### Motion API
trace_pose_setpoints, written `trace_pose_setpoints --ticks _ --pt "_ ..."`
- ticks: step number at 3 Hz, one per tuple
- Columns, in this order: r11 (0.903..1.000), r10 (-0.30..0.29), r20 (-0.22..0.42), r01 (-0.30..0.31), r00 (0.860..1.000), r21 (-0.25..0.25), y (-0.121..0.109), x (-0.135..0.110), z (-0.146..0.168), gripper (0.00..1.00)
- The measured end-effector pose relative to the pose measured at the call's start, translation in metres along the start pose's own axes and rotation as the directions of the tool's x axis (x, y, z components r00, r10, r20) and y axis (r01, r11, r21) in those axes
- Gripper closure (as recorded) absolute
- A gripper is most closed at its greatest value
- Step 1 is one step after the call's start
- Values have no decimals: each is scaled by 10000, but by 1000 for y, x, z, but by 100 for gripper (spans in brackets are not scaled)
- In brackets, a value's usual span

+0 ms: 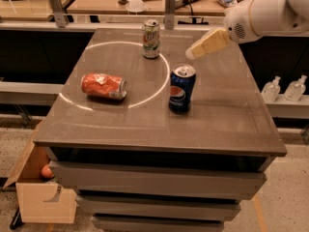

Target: Pick 7up can

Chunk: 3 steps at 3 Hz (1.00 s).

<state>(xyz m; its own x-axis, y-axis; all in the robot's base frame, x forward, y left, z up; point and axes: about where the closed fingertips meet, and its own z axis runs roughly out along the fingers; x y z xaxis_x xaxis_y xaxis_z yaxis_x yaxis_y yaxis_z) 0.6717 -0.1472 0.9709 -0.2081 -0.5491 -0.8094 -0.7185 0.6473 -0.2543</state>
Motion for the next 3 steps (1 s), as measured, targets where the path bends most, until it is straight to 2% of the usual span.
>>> trace_pose_setpoints --ticks 1,2,3 --pt "9962 644 650 -680 9958 542 -21 -2 39 0" --pt "9964 821 1106 -840 9905 125 -27 -7 94 0" --pt "9908 1142 1759 -991 9778 -922 -11 -26 152 0"
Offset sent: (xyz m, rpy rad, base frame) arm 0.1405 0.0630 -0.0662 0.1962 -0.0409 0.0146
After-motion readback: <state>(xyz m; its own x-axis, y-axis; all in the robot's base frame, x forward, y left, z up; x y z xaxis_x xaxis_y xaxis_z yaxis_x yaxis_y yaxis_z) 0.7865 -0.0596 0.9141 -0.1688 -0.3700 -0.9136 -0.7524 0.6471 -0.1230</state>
